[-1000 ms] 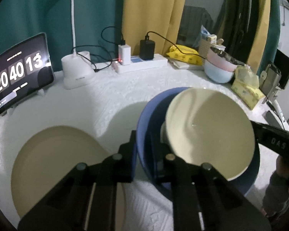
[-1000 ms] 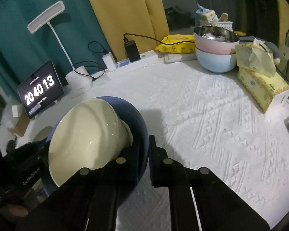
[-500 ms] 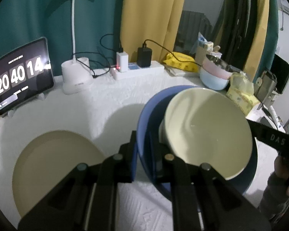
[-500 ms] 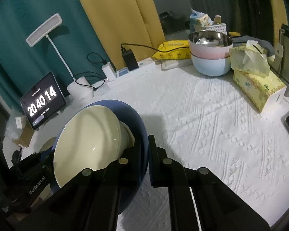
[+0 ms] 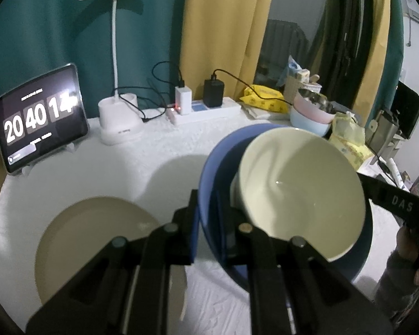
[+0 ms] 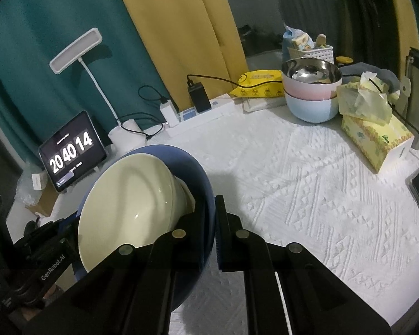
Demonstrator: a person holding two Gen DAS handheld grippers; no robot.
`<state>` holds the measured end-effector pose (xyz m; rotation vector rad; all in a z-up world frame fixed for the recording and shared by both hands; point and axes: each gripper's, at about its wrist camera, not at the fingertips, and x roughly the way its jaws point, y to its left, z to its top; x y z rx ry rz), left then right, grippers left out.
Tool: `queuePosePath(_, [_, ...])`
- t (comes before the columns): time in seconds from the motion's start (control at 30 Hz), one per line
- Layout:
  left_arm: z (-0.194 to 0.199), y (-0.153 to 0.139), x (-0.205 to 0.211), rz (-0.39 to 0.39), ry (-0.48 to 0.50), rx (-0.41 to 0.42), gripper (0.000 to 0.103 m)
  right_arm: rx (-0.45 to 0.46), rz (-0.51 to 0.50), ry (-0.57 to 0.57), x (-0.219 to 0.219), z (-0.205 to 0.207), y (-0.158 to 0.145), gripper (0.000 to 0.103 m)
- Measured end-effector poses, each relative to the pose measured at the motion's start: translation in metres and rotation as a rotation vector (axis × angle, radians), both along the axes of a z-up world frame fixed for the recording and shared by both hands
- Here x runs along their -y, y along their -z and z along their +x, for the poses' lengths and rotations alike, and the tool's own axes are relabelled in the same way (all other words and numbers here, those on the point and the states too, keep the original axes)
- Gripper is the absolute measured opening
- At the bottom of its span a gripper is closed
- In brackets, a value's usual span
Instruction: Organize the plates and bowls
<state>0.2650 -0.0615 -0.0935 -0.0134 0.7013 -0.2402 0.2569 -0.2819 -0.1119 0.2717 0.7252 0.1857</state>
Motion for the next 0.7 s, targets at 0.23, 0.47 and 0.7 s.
queuePosePath(0.23, [-0.006,-0.010,-0.013,-0.010,-0.019,0.015,0.010,0.022,0.008,-0.016,-0.010,-0.002,-0.010,0.008])
queuePosePath(0.47, [-0.010,-0.013,-0.027,-0.022,-0.038,0.022,0.010,0.032,0.003,-0.039,-0.024,-0.001,-0.015,0.008])
queuePosePath(0.7, [-0.013,-0.016,-0.044,-0.032,-0.058,0.027,0.010,0.036,-0.006,-0.059,-0.040,0.000,-0.019,0.008])
